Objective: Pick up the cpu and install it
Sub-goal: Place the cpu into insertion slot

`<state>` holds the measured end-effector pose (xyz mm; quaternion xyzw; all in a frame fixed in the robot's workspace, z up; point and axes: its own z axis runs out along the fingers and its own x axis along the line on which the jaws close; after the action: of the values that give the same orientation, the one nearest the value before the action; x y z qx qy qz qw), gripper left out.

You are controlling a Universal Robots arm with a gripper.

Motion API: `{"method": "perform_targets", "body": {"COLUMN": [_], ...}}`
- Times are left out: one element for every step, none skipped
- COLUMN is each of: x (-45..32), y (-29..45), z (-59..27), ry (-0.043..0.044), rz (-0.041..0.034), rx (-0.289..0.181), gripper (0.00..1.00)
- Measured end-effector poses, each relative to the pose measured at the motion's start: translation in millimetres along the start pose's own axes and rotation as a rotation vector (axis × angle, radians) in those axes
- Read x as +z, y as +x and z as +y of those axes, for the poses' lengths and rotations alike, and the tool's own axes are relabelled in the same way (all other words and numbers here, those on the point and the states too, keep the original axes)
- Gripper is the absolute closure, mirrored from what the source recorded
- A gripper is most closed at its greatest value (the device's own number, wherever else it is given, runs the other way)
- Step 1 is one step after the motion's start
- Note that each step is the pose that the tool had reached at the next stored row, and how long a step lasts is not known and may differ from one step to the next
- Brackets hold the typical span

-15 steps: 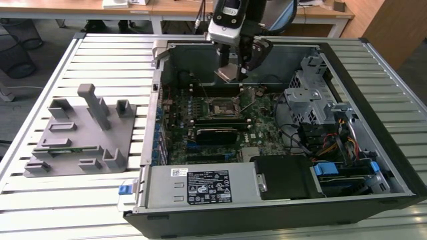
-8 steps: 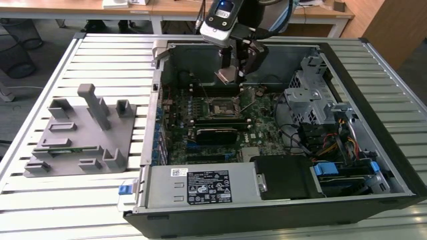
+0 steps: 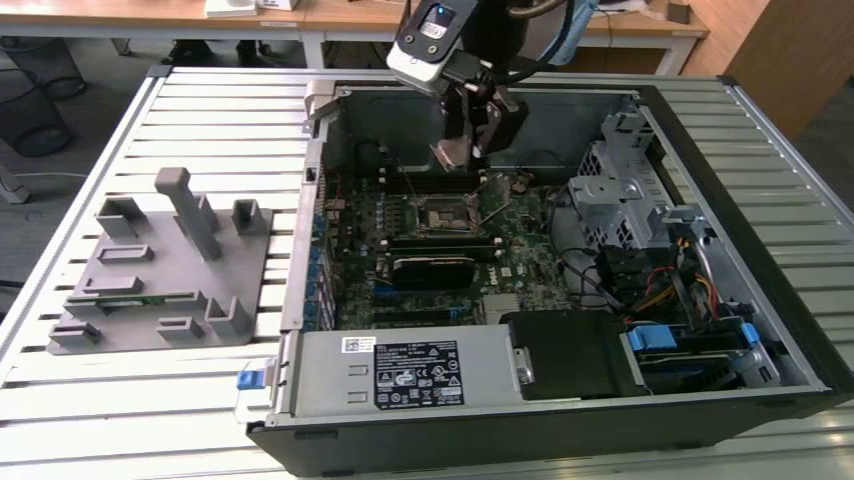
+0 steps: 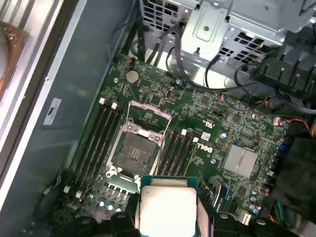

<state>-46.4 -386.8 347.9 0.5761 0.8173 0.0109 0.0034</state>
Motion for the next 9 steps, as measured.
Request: {"method": "perform_targets", "body": {"x": [0.6,1.2,1.8,2.3,3.0,3.8,4.9,6.0,6.8], "y": [1.1,3.9,7.4,10.5,13.6,16.2,17.3,17.5,17.5], "z": [0.3,1.4,2.6,3.7,4.8,5.7,6.1,6.2,6.2], "ry": [-0.0001,0.0000,-0.0002,-0.0002,-0.0002,-0.0001,-0.0001,-0.0004,-0.0006], "rz": [-0.0001,-0.0002,-0.0001,-0.0001,-0.0001,-0.0001,-0.0002,-0.0002,-0.0005], "rx": [0.006,0.006,0.006,0.006,0.006,0.006,0.011,0.021,0.038], "gripper": [0.45,0.45,0.45,0.45,0.45,0.45,0.45,0.45,0.45]}}
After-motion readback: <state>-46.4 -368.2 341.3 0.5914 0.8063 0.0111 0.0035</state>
